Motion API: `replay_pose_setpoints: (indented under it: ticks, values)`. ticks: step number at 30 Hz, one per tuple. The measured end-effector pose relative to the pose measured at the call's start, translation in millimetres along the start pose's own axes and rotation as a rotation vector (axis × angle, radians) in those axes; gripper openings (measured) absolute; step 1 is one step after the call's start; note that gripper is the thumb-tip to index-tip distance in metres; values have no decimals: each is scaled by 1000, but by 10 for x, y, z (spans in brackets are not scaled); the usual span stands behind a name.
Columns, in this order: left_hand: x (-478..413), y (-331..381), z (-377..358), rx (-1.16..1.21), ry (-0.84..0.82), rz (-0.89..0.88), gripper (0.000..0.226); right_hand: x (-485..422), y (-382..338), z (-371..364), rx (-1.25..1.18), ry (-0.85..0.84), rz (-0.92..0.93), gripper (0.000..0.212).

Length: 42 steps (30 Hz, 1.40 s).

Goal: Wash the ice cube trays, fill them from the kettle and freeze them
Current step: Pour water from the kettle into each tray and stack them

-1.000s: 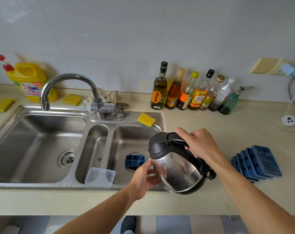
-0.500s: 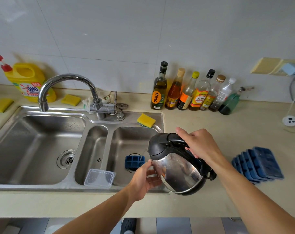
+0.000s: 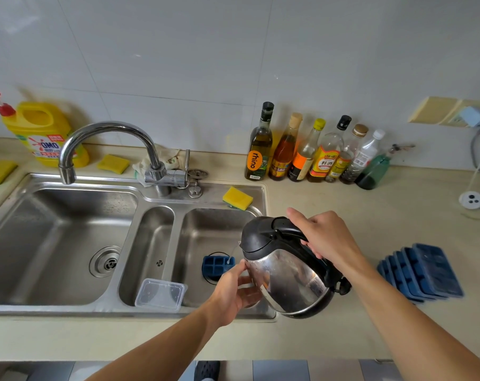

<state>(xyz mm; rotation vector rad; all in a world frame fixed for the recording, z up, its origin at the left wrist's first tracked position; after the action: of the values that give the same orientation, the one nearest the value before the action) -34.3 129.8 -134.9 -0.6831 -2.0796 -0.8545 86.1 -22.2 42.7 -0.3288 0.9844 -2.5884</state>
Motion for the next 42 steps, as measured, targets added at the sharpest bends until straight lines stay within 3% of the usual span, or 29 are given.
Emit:
replay_pose_setpoints:
  ticks: [31,42]
  values:
    - [2,146,16,69,-9,-31,60,-166,-131,-46,6,-13,5,76]
    - [68,165,45,52,-11,-46,52,-188,-205,-104,9,-35,-2,76]
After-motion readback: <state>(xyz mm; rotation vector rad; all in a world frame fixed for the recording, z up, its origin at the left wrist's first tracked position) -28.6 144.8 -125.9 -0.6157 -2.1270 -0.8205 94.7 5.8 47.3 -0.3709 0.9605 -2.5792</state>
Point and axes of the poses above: each hand's wrist, its own x-axis away from the middle knuckle, its own z-axis out of the back of the hand, y = z × x, the point moved 1 cm from there along -x, towards the middle knuckle, and after that the axes turned 13 degrees about z, right-handed, at the moved point
